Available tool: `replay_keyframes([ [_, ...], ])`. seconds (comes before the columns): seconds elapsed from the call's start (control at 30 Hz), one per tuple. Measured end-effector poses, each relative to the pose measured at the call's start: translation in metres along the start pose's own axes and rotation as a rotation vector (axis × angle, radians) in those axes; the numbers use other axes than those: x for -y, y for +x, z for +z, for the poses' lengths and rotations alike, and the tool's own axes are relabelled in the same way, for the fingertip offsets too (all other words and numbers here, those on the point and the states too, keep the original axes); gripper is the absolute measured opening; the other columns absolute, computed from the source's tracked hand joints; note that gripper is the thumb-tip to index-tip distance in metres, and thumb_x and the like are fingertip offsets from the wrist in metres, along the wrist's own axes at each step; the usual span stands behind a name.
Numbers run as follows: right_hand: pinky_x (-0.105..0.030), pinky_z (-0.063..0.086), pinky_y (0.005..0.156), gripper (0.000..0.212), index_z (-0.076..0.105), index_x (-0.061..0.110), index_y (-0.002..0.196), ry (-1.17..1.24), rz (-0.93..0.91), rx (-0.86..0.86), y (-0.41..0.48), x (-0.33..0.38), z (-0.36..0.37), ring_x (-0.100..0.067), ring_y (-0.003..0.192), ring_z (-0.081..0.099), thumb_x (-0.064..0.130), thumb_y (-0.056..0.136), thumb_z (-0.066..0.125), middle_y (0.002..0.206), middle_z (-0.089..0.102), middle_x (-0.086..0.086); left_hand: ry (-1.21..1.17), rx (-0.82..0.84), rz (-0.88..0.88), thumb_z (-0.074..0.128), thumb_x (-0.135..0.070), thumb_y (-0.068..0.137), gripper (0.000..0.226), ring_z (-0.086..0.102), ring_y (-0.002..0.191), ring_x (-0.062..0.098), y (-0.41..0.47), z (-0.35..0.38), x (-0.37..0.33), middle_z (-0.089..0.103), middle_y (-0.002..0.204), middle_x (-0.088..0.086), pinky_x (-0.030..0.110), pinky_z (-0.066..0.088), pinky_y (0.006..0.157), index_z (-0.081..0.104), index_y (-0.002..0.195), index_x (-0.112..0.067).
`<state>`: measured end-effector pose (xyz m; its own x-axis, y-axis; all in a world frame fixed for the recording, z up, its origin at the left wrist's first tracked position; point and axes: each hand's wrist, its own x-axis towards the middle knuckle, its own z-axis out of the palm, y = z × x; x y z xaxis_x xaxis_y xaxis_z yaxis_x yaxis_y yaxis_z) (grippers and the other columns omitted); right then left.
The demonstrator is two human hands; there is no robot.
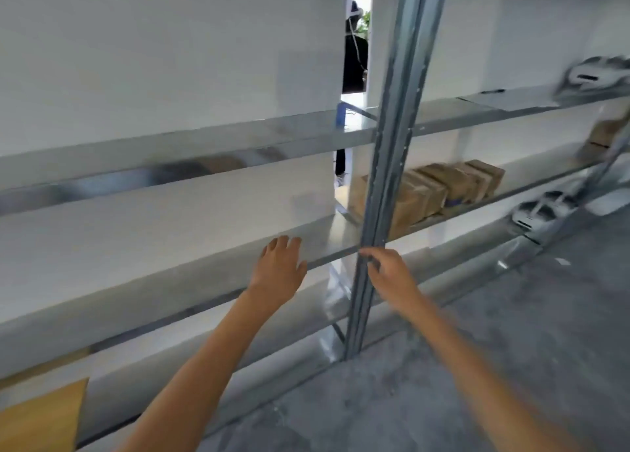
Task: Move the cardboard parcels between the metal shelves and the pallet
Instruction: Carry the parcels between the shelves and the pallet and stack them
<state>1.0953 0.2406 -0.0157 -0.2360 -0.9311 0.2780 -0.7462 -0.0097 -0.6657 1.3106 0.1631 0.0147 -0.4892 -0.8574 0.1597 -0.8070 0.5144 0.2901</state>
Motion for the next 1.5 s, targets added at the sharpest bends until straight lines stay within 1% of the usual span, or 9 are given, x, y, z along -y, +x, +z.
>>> replay_keyframes([
  [0.1,-0.025,0.039,0.097,0.031,0.063,0.007,0.117,-0.057,0.079,-0.079,-0.022,-0.043,-0.058,-0.023,0.111,0.056,0.000,0.091,0.047,0.115,0.064,-0.011,-0.033,0.038,0.107,0.046,-0.027,0.098,0.045,0.037,0.131,0.028,0.025,0.028,-0.069,0.041,0.143,0.009,0.037,0.034,0.105,0.039,0.140,-0.012],
  [0.23,-0.012,0.034,0.086,0.029,0.065,0.009,0.112,-0.083,0.184,-0.199,-0.046,-0.094,-0.110,-0.020,0.105,0.057,-0.001,0.090,0.050,0.111,0.066,-0.008,-0.078,0.089,0.274,0.046,-0.027,0.098,0.044,0.041,0.129,0.029,0.061,0.062,-0.136,0.044,0.140,0.010,0.038,0.036,0.104,0.041,0.139,-0.012],
  [0.53,-0.023,0.040,0.098,0.030,0.065,0.014,0.115,-0.095,0.342,-0.240,-0.024,-0.197,-0.178,-0.015,0.112,0.056,0.005,0.093,0.047,0.115,0.065,-0.004,-0.192,0.138,0.454,0.048,-0.026,0.097,0.042,0.049,0.120,0.031,0.163,0.129,-0.243,0.045,0.137,0.008,0.045,0.046,0.096,0.043,0.138,-0.013],
  [0.73,-0.016,0.037,0.081,0.029,0.066,0.011,0.112,-0.111,0.383,-0.287,0.045,-0.258,-0.226,-0.020,0.101,0.062,0.001,0.092,0.048,0.101,0.066,0.001,-0.321,0.142,0.446,0.046,-0.024,0.099,0.038,0.051,0.118,0.025,0.245,0.159,-0.292,0.050,0.134,0.009,0.035,0.043,0.097,0.047,0.134,-0.010],
  [0.87,-0.007,0.035,0.076,0.030,0.066,0.011,0.113,-0.096,0.375,-0.327,0.085,-0.291,-0.256,-0.009,0.098,0.057,0.001,0.093,0.046,0.104,0.064,0.003,-0.335,0.145,0.469,0.046,-0.024,0.098,0.036,0.052,0.116,0.022,0.301,0.180,-0.326,0.049,0.133,0.006,0.036,0.045,0.095,0.047,0.133,-0.012],
  [1.07,-0.013,0.037,0.090,0.030,0.068,0.013,0.109,-0.033,0.446,-0.361,0.108,-0.356,-0.284,-0.010,0.106,0.059,-0.001,0.092,0.048,0.108,0.066,0.002,-0.308,0.171,0.504,0.047,-0.021,0.098,0.034,0.048,0.118,0.019,0.358,0.209,-0.377,0.050,0.132,0.004,0.031,0.041,0.098,0.049,0.131,-0.011],
  [1.3,-0.003,0.037,0.069,0.029,0.067,0.011,0.112,-0.038,0.453,-0.275,0.161,-0.446,-0.329,0.009,0.081,0.055,0.002,0.095,0.045,0.106,0.066,-0.001,-0.296,0.155,0.422,0.049,-0.023,0.097,0.033,0.053,0.114,0.022,0.430,0.257,-0.433,0.053,0.129,0.006,0.034,0.046,0.094,0.052,0.128,-0.012],
  [1.43,-0.002,0.037,0.074,0.028,0.066,0.012,0.113,-0.028,0.406,-0.232,0.205,-0.503,-0.365,-0.005,0.100,0.057,0.004,0.096,0.045,0.115,0.065,-0.003,-0.303,0.121,0.351,0.049,-0.021,0.096,0.030,0.056,0.102,0.023,0.475,0.286,-0.470,0.057,0.120,0.008,0.037,0.047,0.089,0.054,0.124,-0.013],
  [1.5,0.001,0.037,0.071,0.029,0.066,0.012,0.113,-0.036,0.392,-0.206,0.226,-0.529,-0.387,0.003,0.094,0.057,0.003,0.096,0.045,0.112,0.065,-0.001,-0.287,0.109,0.321,0.048,-0.023,0.096,0.027,0.058,0.099,0.023,0.498,0.301,-0.491,0.058,0.119,0.008,0.039,0.050,0.086,0.054,0.121,-0.013],
])
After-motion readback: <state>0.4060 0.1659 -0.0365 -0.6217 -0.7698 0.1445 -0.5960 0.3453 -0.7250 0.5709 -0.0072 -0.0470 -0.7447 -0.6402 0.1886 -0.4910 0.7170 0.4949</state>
